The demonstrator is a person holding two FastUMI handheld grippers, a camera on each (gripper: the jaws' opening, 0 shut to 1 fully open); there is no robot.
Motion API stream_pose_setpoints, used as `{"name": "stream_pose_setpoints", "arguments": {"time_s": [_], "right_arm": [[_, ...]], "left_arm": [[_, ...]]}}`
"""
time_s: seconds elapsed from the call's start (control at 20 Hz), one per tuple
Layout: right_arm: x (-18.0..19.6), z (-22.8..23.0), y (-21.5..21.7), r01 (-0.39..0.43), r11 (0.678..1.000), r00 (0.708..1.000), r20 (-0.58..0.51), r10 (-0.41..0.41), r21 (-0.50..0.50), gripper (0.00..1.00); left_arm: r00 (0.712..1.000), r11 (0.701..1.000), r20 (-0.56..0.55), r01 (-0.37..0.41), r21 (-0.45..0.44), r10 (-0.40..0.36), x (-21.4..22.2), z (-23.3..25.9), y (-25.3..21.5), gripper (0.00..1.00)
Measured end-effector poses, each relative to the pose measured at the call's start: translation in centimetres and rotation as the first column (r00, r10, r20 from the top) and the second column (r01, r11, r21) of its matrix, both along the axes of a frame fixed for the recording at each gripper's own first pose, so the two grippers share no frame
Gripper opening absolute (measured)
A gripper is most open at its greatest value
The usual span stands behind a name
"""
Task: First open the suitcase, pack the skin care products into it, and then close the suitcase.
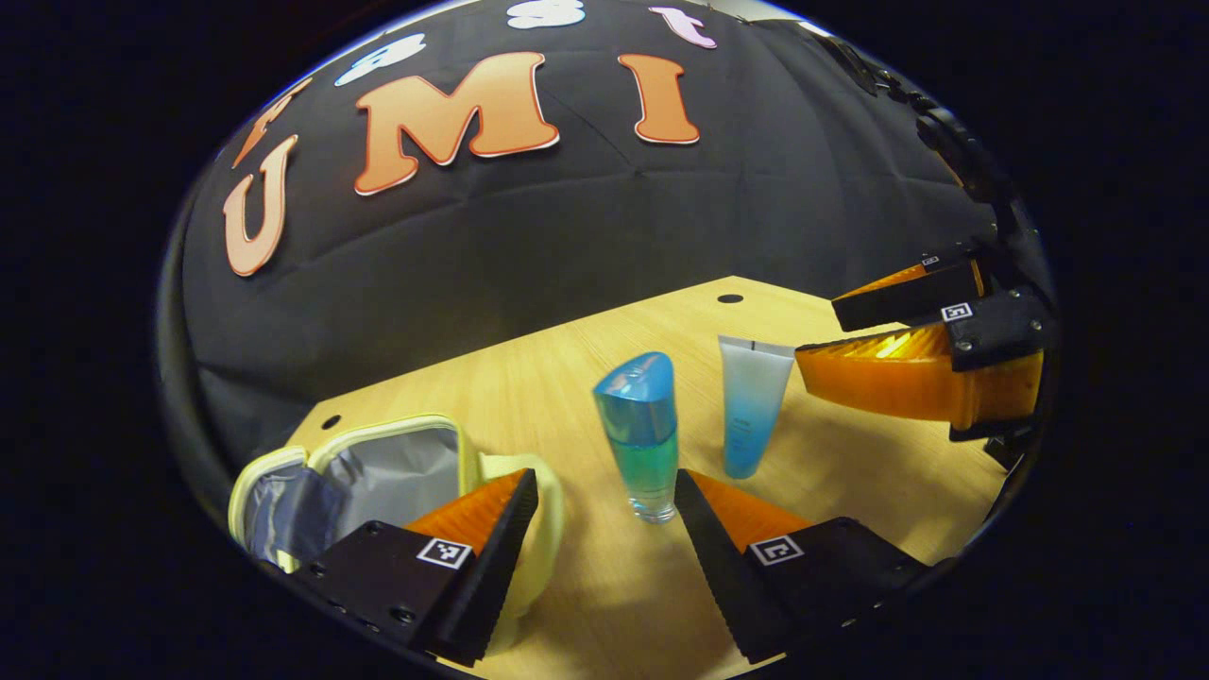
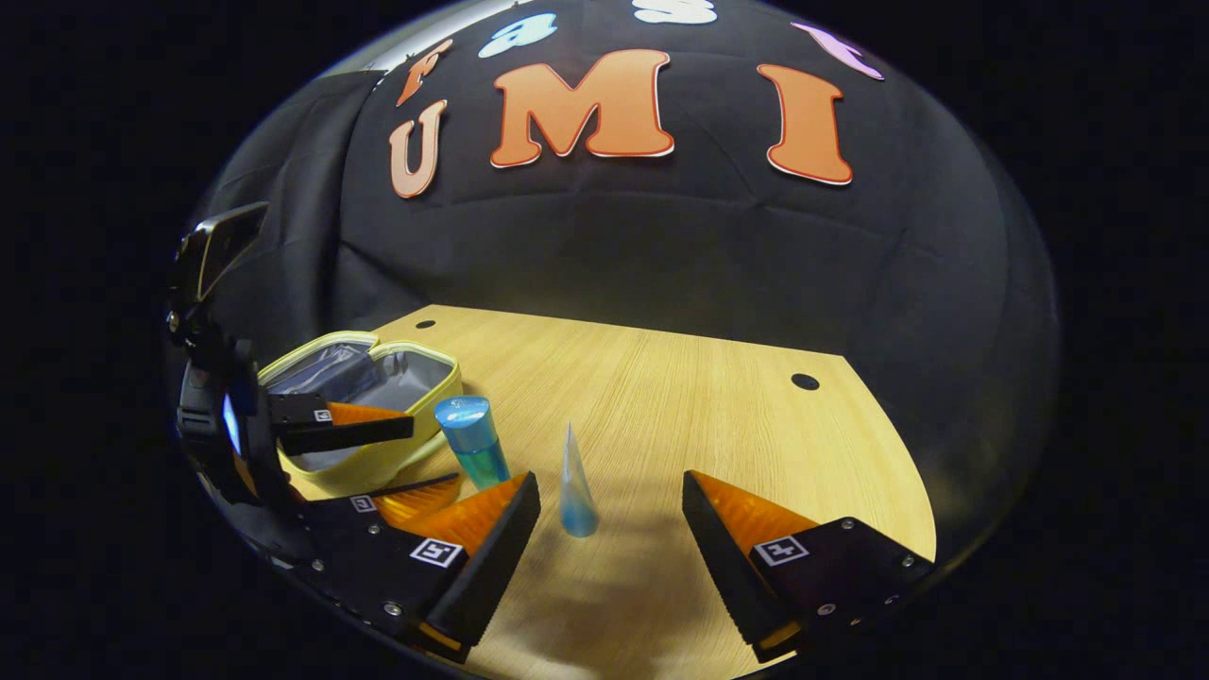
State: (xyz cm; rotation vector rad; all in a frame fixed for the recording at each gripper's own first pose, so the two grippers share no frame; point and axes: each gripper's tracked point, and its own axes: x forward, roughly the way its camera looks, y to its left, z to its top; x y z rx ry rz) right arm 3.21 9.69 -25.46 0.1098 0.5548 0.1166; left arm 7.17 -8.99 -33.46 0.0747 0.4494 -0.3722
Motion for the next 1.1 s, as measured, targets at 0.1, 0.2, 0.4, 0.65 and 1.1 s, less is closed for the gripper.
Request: {"name": "stream_pose_setpoints", "arguments": {"time_s": [0.1, 0.2, 0.4, 0.65, 1.1], "right_arm": [[0.0, -0.7, -0.2, -0.007, 1.000, 1.000, -0.007, 0.007, -0.010, 0.96], [0.0, -1.6, -0.1, -0.013, 1.000, 1.000, -0.019, 0.012, -0.013, 0.96], [0.1, -3.2, 0.5, -0.032, 0.999, 0.998, -0.049, 0.032, 0.000, 0.96], [0.8, -5.0, 2.3, -0.056, 0.997, 0.995, -0.080, 0.060, 0.050, 0.92], [2.6, -7.3, 4.4, -0.052, 0.992, 0.989, -0.130, 0.067, 0.113, 0.66]], "left_arm": [[1.000, 1.000, 0.002, 0.003, -0.009, -0.003, 0.7, -0.8, -1.2, 0.90], [1.000, 0.999, -0.014, 0.021, -0.030, -0.021, 1.5, -1.7, -2.4, 0.69], [0.998, 0.997, -0.040, 0.037, -0.069, -0.039, 2.1, -2.6, -3.1, 0.54], [0.995, 0.990, -0.098, 0.004, -0.143, -0.018, 2.3, -2.6, -3.2, 0.47], [0.996, 0.982, -0.034, -0.089, -0.166, 0.085, 3.8, 4.2, 1.6, 0.47]]}}
